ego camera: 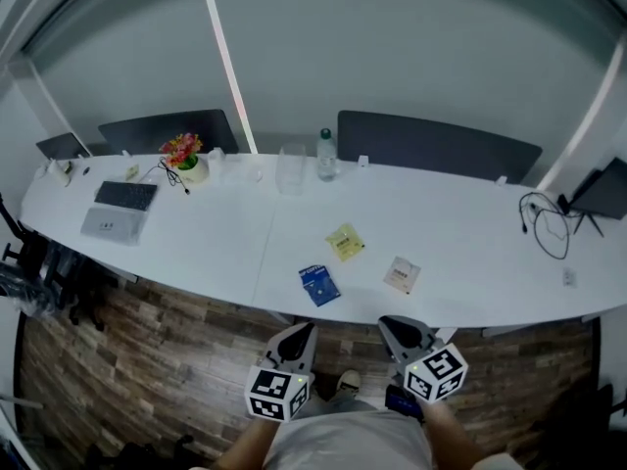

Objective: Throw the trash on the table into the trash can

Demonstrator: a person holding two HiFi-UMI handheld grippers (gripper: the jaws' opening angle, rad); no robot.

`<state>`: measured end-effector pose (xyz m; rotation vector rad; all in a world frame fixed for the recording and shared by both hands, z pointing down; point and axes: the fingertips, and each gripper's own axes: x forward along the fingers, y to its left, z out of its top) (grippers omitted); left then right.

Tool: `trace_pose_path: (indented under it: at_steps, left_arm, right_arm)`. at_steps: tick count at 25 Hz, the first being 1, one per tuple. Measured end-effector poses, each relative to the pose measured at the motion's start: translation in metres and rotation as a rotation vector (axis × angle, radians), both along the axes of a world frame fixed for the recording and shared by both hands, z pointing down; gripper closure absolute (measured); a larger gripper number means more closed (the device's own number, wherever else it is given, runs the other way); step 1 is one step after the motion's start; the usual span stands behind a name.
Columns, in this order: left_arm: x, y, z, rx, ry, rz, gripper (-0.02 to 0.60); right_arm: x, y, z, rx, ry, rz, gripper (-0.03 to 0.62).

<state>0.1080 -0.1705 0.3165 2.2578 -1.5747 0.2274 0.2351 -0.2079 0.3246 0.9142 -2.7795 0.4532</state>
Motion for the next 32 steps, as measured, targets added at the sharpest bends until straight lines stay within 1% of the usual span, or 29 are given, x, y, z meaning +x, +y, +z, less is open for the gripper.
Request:
trace_pose_path:
  at_steps: [4, 11, 18, 26, 32]
  left_arm:
    - [-0.006, -0.009, 0.001, -0.007, -0.004, -0.009, 0.581]
    - [-0.019, -0.023, 0.003, -0.018, -0.014, 0.021, 0.581]
    - [-0.031, -0.034, 0.016, -0.049, -0.012, 0.02, 0.581]
    - [-0.045, -0.052, 0.033, -0.075, -0.017, 0.006, 0.581]
    - [-0.05, -0.063, 0.048, -0.094, -0.018, -0.001, 0.581]
  right_arm:
    - [-0.009, -0.011, 0.001, -0.009, -0.002, -0.007, 0.562]
    - [-0.017, -0.027, 0.003, -0.029, -0.006, 0.023, 0.562]
    - [-0.03, -0.038, 0.014, -0.062, 0.008, 0.026, 0.562]
    - [-0.049, -0.057, 0.034, -0.097, 0.045, -0.015, 0.562]
    - [-0.066, -0.073, 0.064, -0.135, 0.097, -0.03, 0.562]
